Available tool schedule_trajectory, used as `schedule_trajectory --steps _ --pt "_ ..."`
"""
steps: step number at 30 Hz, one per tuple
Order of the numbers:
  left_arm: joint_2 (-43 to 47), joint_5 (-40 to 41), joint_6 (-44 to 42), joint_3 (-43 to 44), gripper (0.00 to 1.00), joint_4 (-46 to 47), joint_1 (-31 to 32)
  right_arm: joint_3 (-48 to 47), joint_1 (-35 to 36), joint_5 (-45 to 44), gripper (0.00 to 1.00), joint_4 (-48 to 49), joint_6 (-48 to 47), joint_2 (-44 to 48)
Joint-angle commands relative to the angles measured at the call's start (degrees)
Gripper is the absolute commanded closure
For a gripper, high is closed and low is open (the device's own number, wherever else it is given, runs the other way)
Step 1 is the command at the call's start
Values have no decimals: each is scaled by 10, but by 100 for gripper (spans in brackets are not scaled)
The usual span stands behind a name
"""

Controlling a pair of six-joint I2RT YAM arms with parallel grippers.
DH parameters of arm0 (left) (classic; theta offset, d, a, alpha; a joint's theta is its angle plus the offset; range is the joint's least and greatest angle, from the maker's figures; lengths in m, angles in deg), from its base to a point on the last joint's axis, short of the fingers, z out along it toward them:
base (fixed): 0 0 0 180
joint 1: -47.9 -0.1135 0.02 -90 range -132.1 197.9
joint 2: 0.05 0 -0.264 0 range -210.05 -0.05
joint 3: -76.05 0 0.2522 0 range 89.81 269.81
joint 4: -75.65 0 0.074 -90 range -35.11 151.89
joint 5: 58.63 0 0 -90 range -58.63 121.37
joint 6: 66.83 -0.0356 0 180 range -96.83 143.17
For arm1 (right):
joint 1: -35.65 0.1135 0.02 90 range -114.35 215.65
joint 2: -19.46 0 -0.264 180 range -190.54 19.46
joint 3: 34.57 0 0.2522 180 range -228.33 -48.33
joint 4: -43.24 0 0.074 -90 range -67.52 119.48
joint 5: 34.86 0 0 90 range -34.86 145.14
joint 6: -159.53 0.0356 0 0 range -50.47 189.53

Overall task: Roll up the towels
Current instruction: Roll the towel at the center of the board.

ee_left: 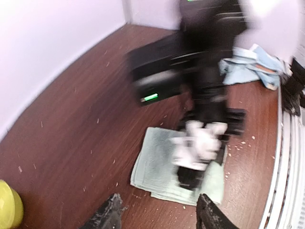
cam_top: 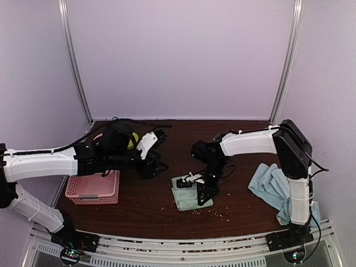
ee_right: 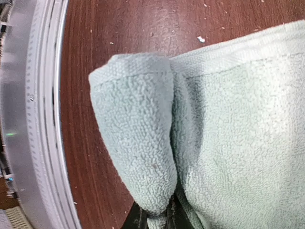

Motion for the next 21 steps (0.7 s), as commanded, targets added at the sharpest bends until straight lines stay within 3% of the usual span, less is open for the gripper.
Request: schedule_trajectory --steps 1,8,15,21 --pt "18 49 -101 0 46 62 91 -79 -36 15 96 -152 9 -129" --pt "-186 97 -191 125 47 -86 193 -131 -52 28 96 -158 42 -199" --pt "-313 147 -218 182 47 -98 200 -129 -52 30 96 -144 56 -194" --pt "-370 188 -226 206 55 -115 201 -110 -52 31 95 -134 54 -178"
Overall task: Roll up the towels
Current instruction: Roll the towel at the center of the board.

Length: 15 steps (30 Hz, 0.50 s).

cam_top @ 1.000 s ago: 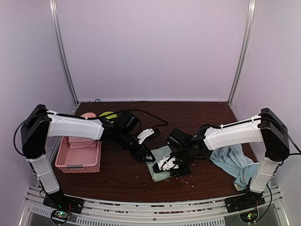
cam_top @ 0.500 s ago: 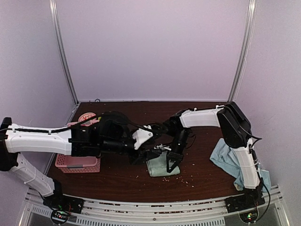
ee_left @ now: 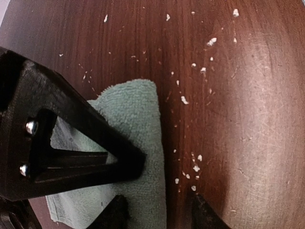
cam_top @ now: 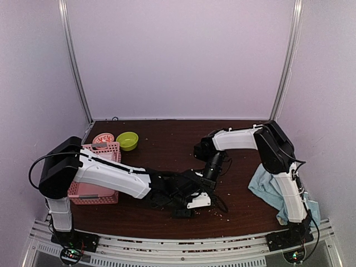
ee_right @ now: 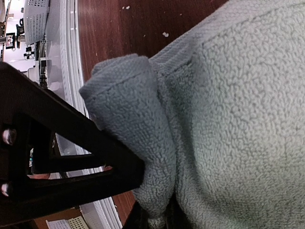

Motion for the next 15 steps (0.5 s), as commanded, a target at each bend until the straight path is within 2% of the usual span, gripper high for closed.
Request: schedule_trajectory --steps 1,5,8,11,13,15 --pt "-18 36 -18 20 58 -8 -1 42 3 -101 95 49 4 -28" --pt "-28 76 -15 20 63 -8 -1 54 3 -95 95 54 -2 -19" --pt "2 66 -29 4 54 7 4 58 3 -97 95 56 -3 -18" --pt "53 56 -56 -46 47 64 13 57 3 -97 95 54 -3 -20" --pt "51 66 -56 -53 44 71 11 55 3 -98 95 53 -3 -20" --pt "25 67 -56 -42 45 48 9 56 3 -98 95 52 -3 -18"
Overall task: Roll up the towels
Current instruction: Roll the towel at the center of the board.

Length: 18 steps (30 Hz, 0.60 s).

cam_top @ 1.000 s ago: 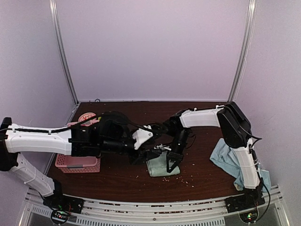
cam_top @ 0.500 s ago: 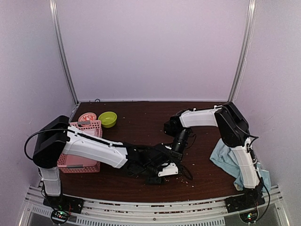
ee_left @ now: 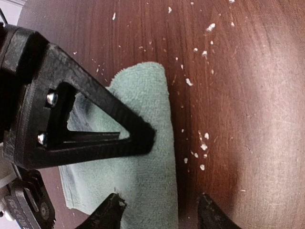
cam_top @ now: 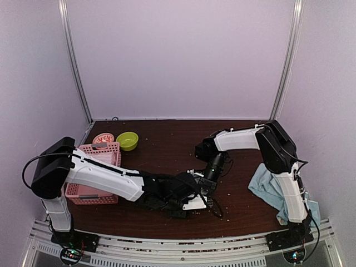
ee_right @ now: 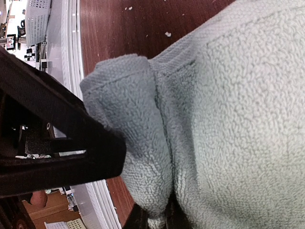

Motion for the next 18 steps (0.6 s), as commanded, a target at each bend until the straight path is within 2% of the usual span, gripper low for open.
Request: schedule_trajectory --steps 1,8,11,14,17,18 --pt "-21 7 -17 8 48 12 1 29 5 -107 95 27 -2 -33" --pt "-67 -10 -8 37 62 0 1 20 5 -102 94 23 0 -31" --pt "-85 -6 -3 54 74 -21 -1 1 5 -84 91 -10 -30 -22" --pt "-86 -10 1 63 89 -46 -3 -28 1 -59 79 -55 -78 27" --pt "-74 -50 21 77 97 -75 -14 -30 -10 -57 57 -55 -91 118" --pt "-71 -70 31 84 98 -86 -19 -36 -15 -66 52 -55 -88 144"
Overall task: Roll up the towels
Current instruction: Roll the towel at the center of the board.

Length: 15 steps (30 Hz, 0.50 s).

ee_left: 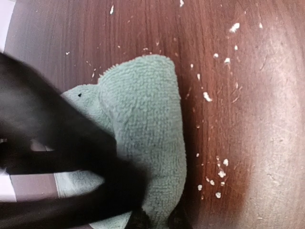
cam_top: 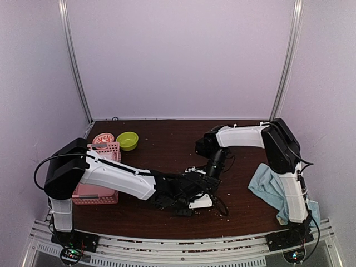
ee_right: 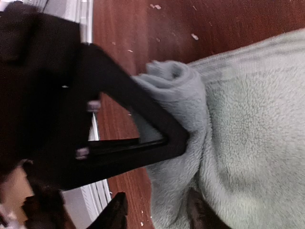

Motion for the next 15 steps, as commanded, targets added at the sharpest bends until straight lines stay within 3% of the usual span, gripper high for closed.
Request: schedule_trajectory --steps 1,5,7,12,15 --pt "-8 -101 41 29 98 -72 -20 -28 -22 -49 52 -9 -19 137" --pt "-44 -246 101 102 99 -154 -50 -100 -91 -52 50 -9 29 235" --pt "-75 -366 130 134 97 -180 -76 -107 -109 -53 48 6 35 291" --pt "-161 -580 205 187 96 -207 -143 10 -99 46 43 -4 -59 437" --pt "-194 -636 229 209 100 -217 -158 139 -39 -2 36 66 -50 515"
